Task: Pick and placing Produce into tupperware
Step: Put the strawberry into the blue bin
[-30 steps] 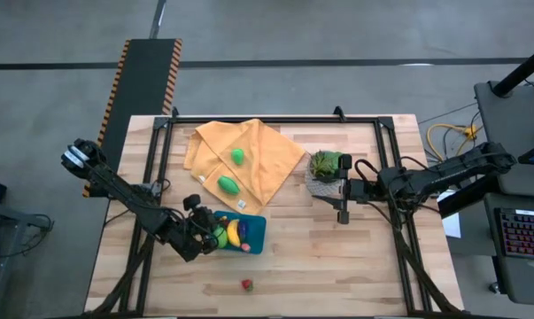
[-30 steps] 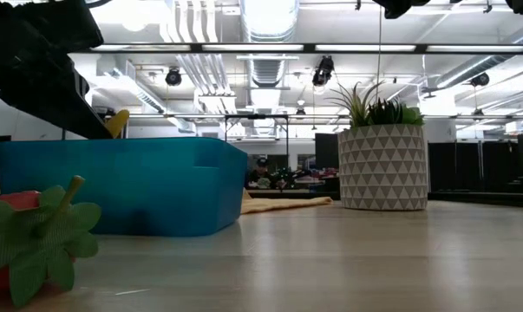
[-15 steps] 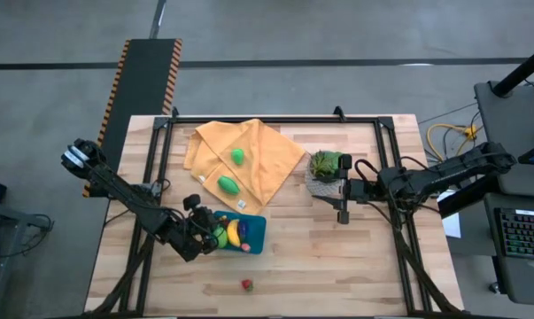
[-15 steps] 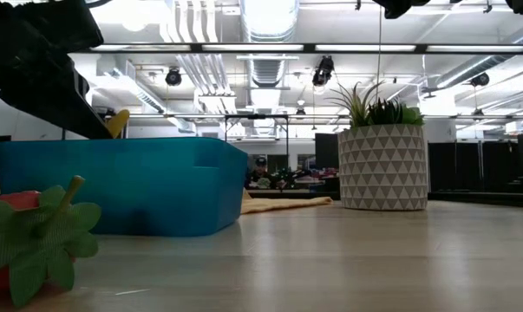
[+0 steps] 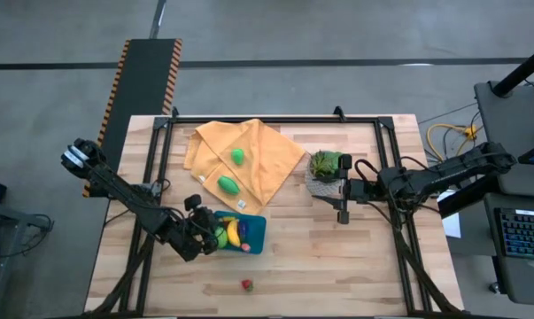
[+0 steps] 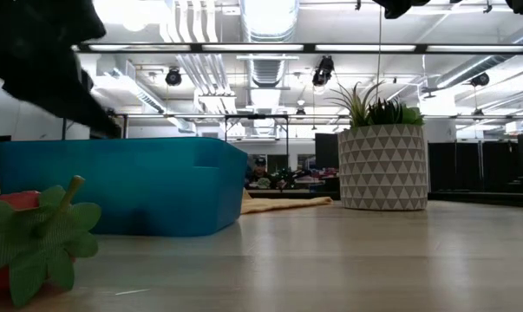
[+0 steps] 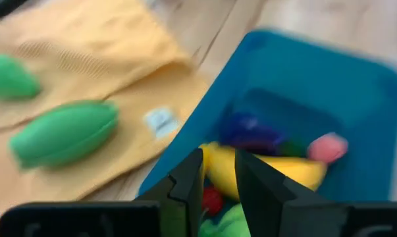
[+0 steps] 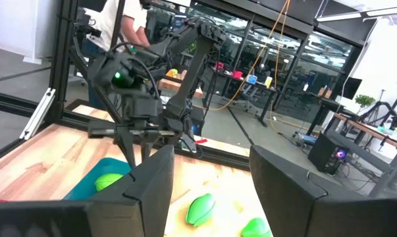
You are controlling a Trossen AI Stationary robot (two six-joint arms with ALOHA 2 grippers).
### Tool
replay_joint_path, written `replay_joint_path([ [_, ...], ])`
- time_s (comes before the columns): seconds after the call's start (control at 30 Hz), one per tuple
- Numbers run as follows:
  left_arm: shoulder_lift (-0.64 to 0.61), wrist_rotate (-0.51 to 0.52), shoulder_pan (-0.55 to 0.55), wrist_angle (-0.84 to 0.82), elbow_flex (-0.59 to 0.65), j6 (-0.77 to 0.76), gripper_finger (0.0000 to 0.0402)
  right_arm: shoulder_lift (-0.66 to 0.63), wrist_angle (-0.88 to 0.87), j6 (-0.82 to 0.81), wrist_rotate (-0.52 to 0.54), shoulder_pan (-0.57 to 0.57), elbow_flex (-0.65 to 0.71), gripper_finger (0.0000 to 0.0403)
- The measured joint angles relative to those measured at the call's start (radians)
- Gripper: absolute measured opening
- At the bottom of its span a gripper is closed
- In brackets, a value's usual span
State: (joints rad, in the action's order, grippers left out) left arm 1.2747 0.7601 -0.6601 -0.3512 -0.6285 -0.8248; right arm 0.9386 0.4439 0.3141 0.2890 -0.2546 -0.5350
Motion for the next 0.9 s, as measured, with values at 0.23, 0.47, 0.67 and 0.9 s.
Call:
replay_joint_path([
  [0.23,-0.006,0.0,0.0,0.305,-0.035,0.328,0.0074,0.0,0.0,0.0,0.0,0.0,0.0,0.0192],
  [0.47,0.049,-0.024,0.0,0.369,-0.209,0.647,0.0074,0.0,0.001,0.0,0.0,0.0,0.0,0.0192],
  [0.67,0.142,-0.118,0.0,0.33,-0.354,0.793,0.0074,0.0,0.001,0.0,0.0,0.0,0.0,0.0192],
  [0.9,0.244,-0.233,0.0,0.158,-0.454,0.726,0.0084,0.0,0.0,-0.019,0.0,0.0,0.0,0.0192],
])
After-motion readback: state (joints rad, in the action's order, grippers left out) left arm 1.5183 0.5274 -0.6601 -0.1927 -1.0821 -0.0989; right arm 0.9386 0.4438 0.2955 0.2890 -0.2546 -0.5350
